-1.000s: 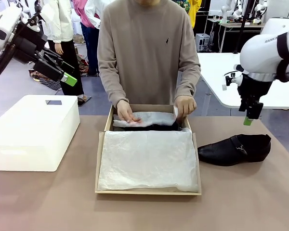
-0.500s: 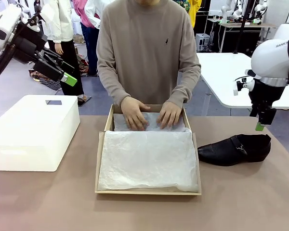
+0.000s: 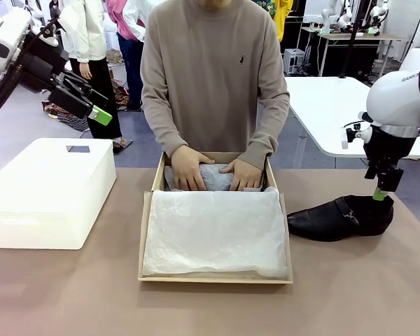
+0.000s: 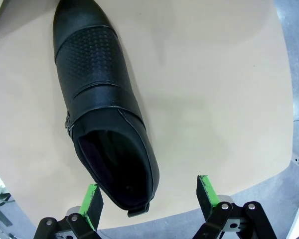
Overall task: Pack the shoes into the box.
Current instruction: Place the other shoe of the Shoes into the Shoes Box.
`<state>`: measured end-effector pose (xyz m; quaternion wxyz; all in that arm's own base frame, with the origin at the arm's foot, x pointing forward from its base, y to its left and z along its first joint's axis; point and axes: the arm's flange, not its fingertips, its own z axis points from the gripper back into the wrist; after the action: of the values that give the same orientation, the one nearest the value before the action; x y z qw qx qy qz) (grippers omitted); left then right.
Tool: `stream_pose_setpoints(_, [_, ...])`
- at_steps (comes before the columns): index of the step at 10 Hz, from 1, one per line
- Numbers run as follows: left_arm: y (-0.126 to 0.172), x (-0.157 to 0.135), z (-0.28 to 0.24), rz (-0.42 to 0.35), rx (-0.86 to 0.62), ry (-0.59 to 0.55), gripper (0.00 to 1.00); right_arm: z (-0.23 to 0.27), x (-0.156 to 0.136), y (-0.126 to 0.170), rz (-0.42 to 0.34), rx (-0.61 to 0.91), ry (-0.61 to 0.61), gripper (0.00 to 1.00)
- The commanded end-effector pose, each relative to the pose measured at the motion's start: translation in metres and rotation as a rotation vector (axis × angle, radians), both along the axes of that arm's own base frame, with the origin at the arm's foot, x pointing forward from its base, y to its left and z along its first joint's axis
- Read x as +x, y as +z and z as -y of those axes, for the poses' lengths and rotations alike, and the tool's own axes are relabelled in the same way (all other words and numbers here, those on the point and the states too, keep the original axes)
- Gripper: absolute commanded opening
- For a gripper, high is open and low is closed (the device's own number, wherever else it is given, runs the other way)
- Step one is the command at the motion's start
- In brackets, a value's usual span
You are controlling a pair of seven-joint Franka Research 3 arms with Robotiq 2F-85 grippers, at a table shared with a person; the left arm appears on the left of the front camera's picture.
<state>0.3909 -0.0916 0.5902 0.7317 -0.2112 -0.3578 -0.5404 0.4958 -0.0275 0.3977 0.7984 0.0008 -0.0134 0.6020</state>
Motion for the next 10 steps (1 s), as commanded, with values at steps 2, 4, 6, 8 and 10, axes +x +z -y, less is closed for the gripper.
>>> stream_pose_setpoints(2, [-0.001,0.001,-0.001,0.015,-0.017,-0.022,1.0,0.004,-0.001,-0.015,0.024,0.048,0.052,1.0])
stream_pose_setpoints(4, [-0.001,0.001,-0.001,0.015,-0.017,-0.022,1.0,0.001,0.001,-0.021,0.015,0.057,0.048,1.0])
stream_pose_setpoints(6, [-0.001,0.001,-0.001,0.015,-0.017,-0.022,1.0,-0.003,0.003,-0.025,0.006,0.061,0.056,1.0])
stream_pose_setpoints(8, [-0.001,0.001,-0.001,0.015,-0.017,-0.022,1.0,-0.005,0.003,-0.029,0.001,0.064,0.052,1.0])
stream_pose_setpoints(10, [-0.001,0.001,-0.001,0.015,-0.017,-0.022,1.0,-0.006,0.007,-0.033,0.001,0.07,0.056,1.0])
